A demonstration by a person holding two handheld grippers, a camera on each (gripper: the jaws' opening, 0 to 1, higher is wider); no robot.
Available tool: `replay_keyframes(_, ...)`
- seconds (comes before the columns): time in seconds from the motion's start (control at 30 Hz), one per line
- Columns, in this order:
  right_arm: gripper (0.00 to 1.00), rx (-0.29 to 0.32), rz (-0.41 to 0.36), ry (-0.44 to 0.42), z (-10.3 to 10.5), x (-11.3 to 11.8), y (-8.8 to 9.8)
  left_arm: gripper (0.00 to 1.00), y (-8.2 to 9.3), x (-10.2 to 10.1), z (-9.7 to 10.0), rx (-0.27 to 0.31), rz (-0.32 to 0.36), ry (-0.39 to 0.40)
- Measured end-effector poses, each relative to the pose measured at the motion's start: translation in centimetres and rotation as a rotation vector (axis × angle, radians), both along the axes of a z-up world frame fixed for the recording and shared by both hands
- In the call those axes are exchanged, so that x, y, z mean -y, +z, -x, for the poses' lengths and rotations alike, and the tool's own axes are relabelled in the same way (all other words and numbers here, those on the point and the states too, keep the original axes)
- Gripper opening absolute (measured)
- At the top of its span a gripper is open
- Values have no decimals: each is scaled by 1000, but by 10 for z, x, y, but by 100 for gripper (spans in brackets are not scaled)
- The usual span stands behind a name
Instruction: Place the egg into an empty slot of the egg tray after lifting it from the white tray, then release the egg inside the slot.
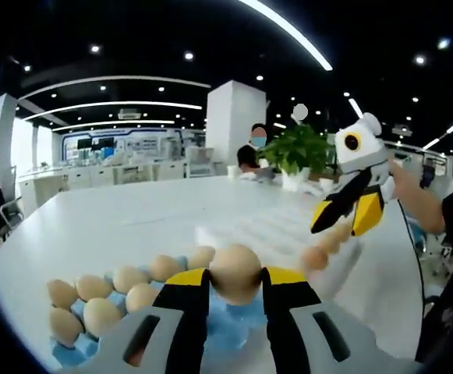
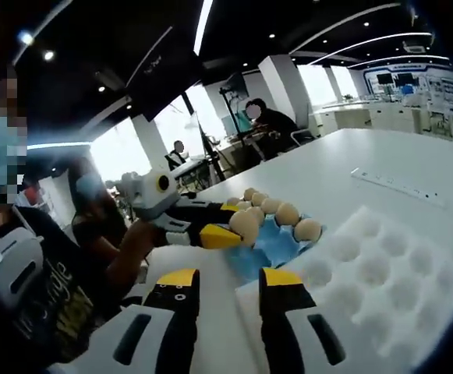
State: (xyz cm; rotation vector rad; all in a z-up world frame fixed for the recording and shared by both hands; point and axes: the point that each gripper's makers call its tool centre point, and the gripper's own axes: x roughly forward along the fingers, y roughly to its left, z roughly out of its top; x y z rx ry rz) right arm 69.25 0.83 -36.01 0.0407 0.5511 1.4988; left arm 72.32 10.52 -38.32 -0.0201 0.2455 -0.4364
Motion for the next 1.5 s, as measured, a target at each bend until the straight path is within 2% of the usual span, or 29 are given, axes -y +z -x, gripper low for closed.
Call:
replay_keyframes(0.07, 37, -7, 0, 5, 5, 1, -1, 27, -1, -2, -2, 1, -1, 8)
replay_keyframes(0.23, 38, 48, -3, -2, 15, 4, -3, 27, -6, -6, -5, -11, -17, 24)
replay_keyframes(0.33, 38, 38, -27, -6, 21, 6, 0, 27, -8, -9, -7, -10, -33, 48)
replay_keyframes(0.43, 38, 63, -36, -20, 24, 10, 2, 27, -9, -10, -7, -8, -44, 69)
replay_keyframes(0.53, 38, 65, -42, -22, 28, 14, 1, 27, -12, -16, -13, -17, -100, 94)
replay_keyframes(0.63, 38, 72, -49, -27, 32, 17, 1, 27, -15, -15, -14, -30, -127, 94)
replay_keyframes(0.7, 38, 76, -58, -35, 34, 18, 1, 27, -18, -17, -15, -42, -187, 104)
replay_keyframes(0.77, 38, 72, -63, -34, 35, 18, 1, 27, -22, -15, -18, -56, -208, 106)
replay_keyframes(0.87, 38, 66, -56, -30, 37, 17, -4, 27, -27, -20, -22, -72, -292, 123)
replay_keyframes(0.9, 38, 69, -50, -27, 39, 17, -6, 27, -28, -21, -22, -77, -302, 128)
replay_keyframes(1.0, 38, 74, -46, -27, 39, 18, -8, 27, -29, -19, -23, -91, -296, 115)
replay_keyframes(1.17, 38, 71, -50, -28, 39, 20, -8, 27, -29, -14, -20, -99, -328, 118)
replay_keyframes(1.27, 38, 71, -55, -29, 38, 21, -6, 27, -28, -3, -12, -102, -345, 120)
replay_keyframes(1.5, 39, 86, -56, -39, 35, 28, -2, 33, -24, 10, -4, -93, -348, 107)
